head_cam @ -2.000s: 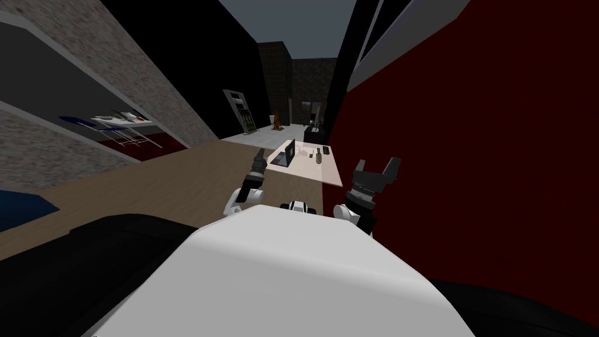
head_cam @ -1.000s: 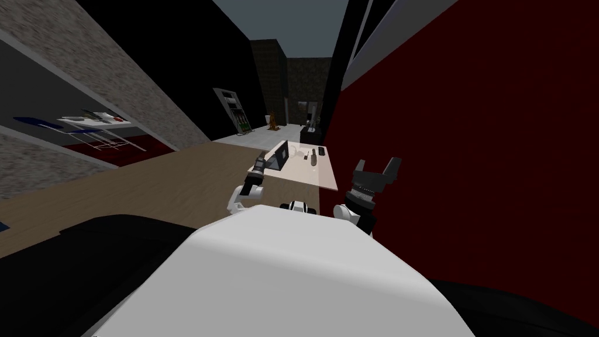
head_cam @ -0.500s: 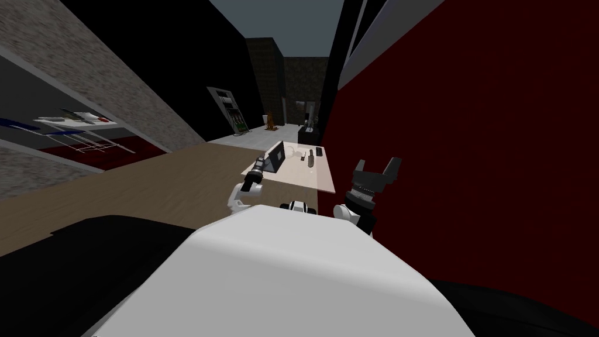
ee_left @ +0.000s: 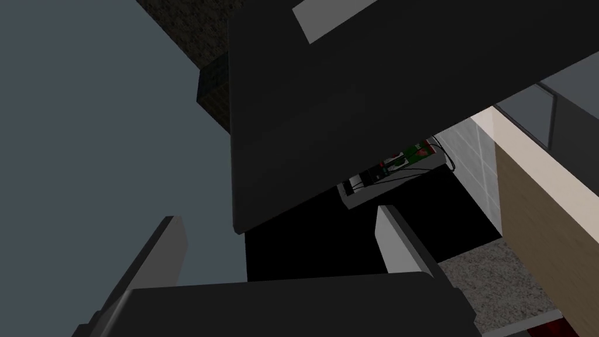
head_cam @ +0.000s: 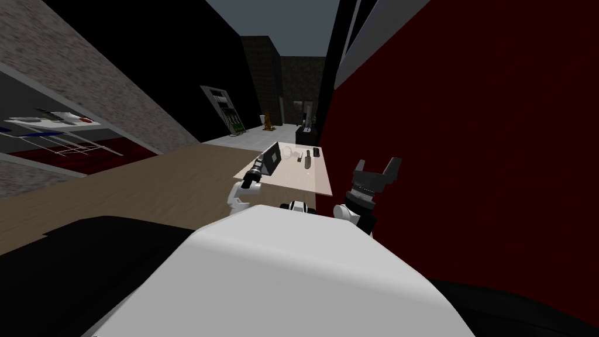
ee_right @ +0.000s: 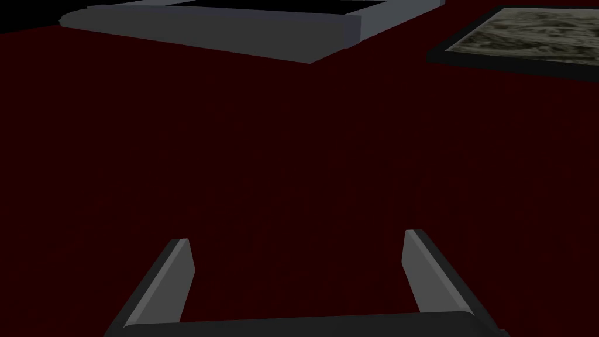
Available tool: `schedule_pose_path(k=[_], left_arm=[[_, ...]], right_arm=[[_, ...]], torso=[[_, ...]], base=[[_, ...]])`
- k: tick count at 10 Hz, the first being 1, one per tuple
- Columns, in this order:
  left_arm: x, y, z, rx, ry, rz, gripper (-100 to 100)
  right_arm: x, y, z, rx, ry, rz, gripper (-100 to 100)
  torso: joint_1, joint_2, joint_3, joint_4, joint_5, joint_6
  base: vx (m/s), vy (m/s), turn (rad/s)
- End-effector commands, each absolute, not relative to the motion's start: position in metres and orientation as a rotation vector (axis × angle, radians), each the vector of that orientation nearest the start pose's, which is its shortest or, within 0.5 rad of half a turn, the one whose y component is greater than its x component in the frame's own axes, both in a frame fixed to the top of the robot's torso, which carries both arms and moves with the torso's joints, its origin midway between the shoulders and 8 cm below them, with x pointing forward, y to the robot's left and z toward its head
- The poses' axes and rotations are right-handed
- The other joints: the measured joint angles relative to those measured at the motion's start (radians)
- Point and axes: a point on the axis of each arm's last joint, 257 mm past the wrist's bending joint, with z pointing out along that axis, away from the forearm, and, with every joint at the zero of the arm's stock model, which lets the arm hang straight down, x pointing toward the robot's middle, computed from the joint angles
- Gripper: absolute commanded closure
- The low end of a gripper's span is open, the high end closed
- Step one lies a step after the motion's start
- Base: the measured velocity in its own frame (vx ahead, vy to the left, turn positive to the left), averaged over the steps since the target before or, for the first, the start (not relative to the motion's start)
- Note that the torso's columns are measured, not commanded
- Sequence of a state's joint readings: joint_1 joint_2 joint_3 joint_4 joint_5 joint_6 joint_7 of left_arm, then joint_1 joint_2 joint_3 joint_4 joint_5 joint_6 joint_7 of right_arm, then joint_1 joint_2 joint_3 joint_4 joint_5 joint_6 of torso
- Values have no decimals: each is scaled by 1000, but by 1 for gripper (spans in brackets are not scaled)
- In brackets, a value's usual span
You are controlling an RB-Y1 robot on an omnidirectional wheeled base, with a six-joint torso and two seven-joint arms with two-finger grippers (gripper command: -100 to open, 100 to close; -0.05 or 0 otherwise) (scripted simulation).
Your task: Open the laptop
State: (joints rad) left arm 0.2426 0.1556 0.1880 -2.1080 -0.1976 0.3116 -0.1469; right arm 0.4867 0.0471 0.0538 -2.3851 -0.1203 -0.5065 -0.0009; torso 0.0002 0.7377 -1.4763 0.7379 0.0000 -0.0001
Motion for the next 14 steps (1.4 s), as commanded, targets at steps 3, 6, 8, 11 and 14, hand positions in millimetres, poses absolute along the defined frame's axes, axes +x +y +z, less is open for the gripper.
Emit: schedule_pose_path(k=[3,6,8,11,14], left_arm=[[459,394,-128,-965,1241,-571,100],[458,385,-132,-1098,1210,-673,100],[457,380,-134,-1163,1194,-726,100],[456,370,-136,-1258,1170,-806,100],[461,362,-146,-1335,1147,-875,100]], right_arm=[[319,-278,74,669,409,1462,0],[319,-278,74,669,409,1462,0],[319,-278,74,669,409,1462,0],[319,-278,74,669,409,1462,0],[319,-278,74,669,409,1462,0]], torso=[[2,4,3,1,1,0],[8,0,0,0,3,-1],[7,-3,-1,-3,5,-2],[5,-2,-1,-3,4,-2],[-3,-1,0,-1,0,1]], base=[[17,-8,-1],[14,126,-3],[-4,107,3],[-3,112,6],[10,89,19]])
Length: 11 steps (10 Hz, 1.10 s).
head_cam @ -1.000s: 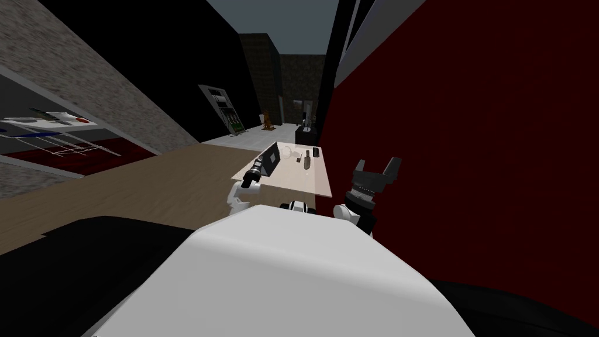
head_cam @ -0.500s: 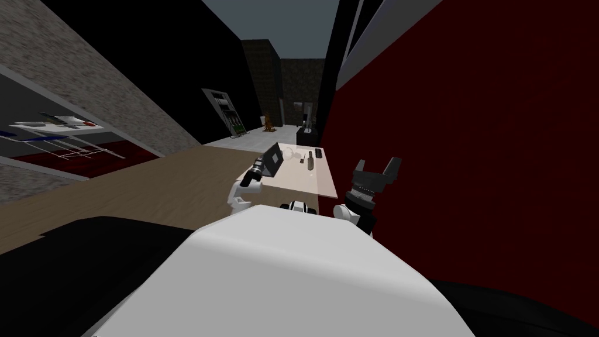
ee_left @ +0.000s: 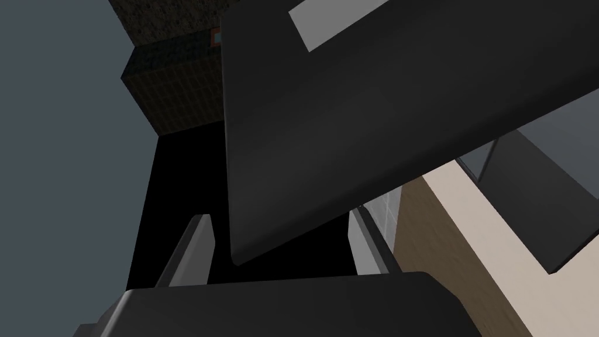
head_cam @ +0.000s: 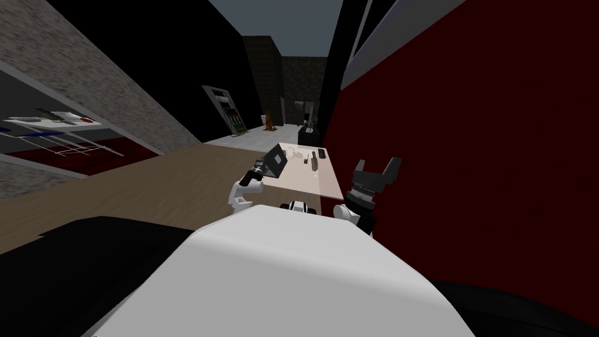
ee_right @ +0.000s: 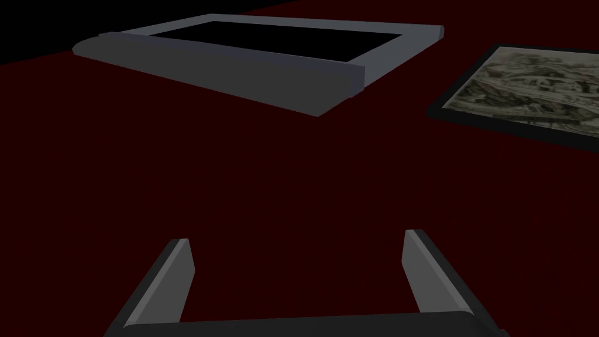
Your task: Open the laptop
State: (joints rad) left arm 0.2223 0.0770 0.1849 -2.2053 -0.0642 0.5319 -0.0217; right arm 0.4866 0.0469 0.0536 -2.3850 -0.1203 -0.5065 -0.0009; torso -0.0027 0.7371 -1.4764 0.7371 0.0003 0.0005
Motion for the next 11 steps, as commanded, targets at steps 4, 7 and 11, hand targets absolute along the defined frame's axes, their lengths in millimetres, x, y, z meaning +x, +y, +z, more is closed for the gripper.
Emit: schedule_pose_path(k=[4,7,11], left_arm=[[469,347,-168,-1471,1107,-990,100],[475,334,-183,-1574,1073,-1076,100],[482,318,-214,-1696,1029,-1191,100]], right_arm=[[319,-278,74,669,409,1462,0],[319,-278,74,669,409,1462,0],[319,-278,74,669,409,1462,0]], torso=[[3,-1,-1,0,0,1],[0,1,0,1,-1,1],[5,0,0,1,0,0]], base=[[-12,127,24],[-10,104,18],[-3,98,21]])
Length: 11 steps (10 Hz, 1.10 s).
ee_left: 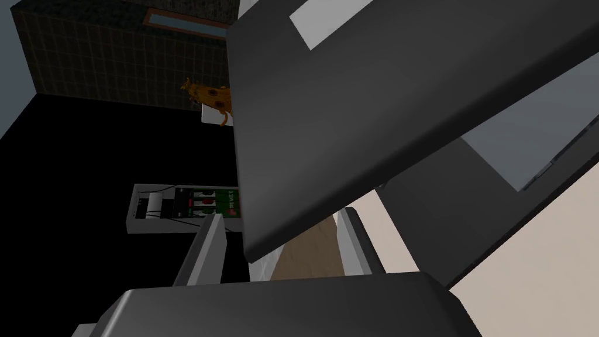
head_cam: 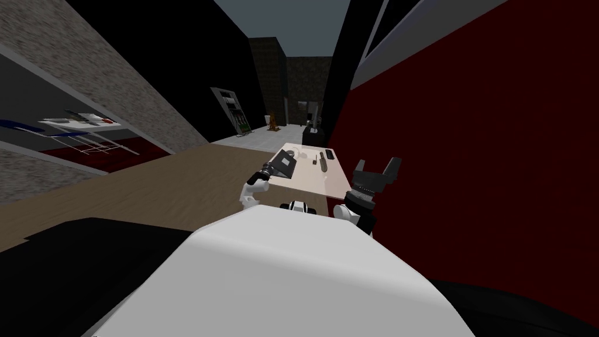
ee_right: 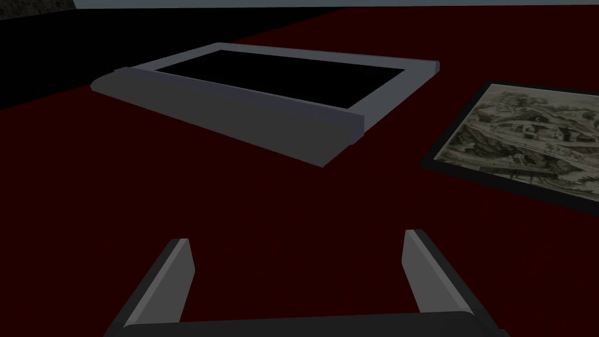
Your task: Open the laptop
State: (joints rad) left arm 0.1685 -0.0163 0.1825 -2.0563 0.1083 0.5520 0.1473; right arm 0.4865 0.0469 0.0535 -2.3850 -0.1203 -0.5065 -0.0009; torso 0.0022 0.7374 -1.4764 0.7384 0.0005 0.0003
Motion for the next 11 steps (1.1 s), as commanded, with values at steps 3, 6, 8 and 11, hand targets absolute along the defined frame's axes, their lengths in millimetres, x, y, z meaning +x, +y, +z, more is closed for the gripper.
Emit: schedule_pose_path(k=[3,6,8,11], left_arm=[[480,313,-216,-1751,1008,-1228,-100],[474,315,-204,-1749,1004,-1229,-100],[468,317,-193,-1750,1002,-1228,-100],[458,319,-177,-1750,999,-1226,-100]], right_arm=[[319,-278,74,669,409,1462,0],[319,-278,74,669,409,1462,0],[319,-278,74,669,409,1462,0],[319,-278,74,669,409,1462,0]], torso=[[-4,1,0,0,-1,0],[-7,2,1,1,-3,0],[-3,3,2,1,-1,0],[-2,2,1,1,-1,-1]], base=[[0,78,8],[27,-15,-8],[25,-10,-12],[27,1,-11]])
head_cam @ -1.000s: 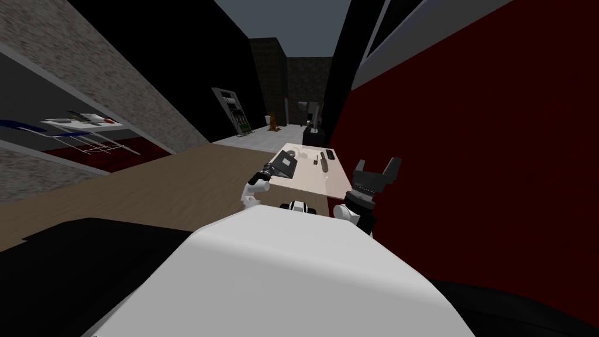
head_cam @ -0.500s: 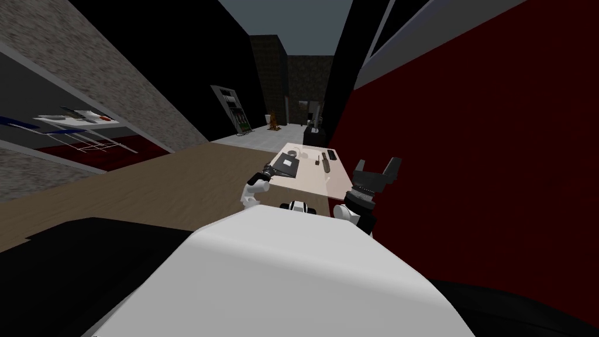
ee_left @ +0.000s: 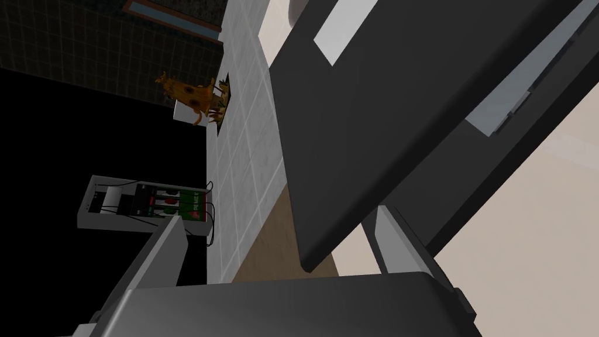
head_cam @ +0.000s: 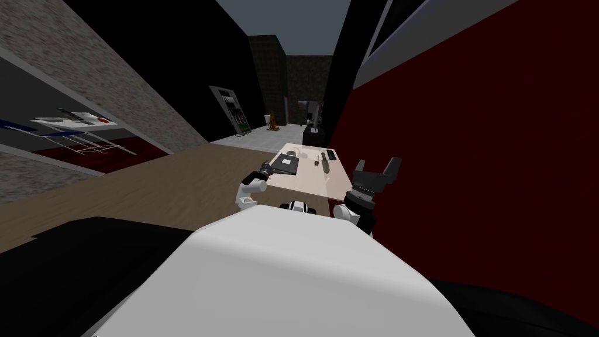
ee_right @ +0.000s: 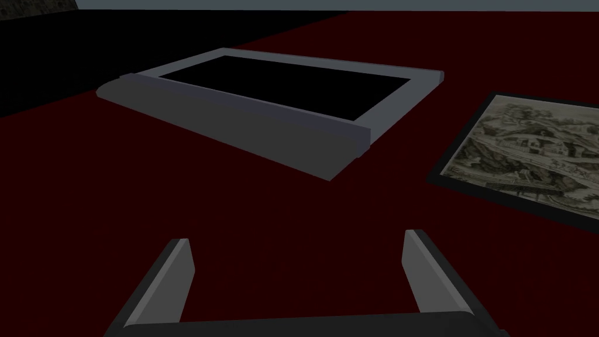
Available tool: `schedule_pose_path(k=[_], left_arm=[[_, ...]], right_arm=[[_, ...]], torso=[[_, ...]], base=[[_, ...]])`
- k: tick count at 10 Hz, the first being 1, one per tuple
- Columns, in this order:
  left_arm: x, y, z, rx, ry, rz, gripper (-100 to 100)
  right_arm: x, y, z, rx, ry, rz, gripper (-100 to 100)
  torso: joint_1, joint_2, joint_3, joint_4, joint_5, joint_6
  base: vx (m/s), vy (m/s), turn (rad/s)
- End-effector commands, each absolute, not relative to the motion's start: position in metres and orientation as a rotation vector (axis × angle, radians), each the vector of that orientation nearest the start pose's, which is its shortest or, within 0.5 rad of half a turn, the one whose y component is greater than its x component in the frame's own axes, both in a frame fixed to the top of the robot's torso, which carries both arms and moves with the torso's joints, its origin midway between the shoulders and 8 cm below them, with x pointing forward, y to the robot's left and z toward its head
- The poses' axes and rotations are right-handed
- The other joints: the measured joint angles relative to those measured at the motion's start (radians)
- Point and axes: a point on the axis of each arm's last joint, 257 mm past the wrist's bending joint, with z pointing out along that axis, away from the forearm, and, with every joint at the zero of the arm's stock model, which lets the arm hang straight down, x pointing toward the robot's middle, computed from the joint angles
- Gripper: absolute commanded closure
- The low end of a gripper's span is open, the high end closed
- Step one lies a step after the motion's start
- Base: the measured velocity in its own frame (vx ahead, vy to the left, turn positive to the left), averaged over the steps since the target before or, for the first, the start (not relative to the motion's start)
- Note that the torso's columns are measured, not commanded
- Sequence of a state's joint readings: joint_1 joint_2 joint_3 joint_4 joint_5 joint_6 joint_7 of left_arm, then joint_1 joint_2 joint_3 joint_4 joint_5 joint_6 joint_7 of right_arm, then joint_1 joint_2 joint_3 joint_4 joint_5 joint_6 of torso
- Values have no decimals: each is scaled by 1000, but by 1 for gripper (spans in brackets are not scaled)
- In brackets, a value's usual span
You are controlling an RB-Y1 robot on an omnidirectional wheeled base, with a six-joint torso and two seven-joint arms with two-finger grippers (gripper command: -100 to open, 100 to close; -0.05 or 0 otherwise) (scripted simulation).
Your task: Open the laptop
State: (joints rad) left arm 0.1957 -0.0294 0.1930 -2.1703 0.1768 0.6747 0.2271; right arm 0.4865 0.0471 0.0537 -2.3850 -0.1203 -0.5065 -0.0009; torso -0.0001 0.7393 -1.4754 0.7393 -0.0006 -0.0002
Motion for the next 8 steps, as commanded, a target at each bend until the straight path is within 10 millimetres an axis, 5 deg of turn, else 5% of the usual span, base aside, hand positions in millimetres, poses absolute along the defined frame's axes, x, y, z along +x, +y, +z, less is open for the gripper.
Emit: schedule_pose_path(k=[1,2,3,8], left_arm=[[455,320,-171,-1751,998,-1225,-100],[456,319,-176,-1753,999,-1223,-100],[455,320,-176,-1756,1001,-1221,0],[455,320,-180,-1763,1005,-1215,0]], right_arm=[[319,-278,74,669,409,1462,0],[319,-278,74,669,409,1462,0],[319,-278,74,669,409,1462,0],[319,-278,74,669,409,1462,0]], torso=[[-1,0,0,0,0,0],[-1,0,0,0,0,0],[-1,0,0,0,0,0],[0,0,0,-1,0,0]], base=[[30,-4,-12],[14,-1,1],[0,0,0],[1,0,-2]])
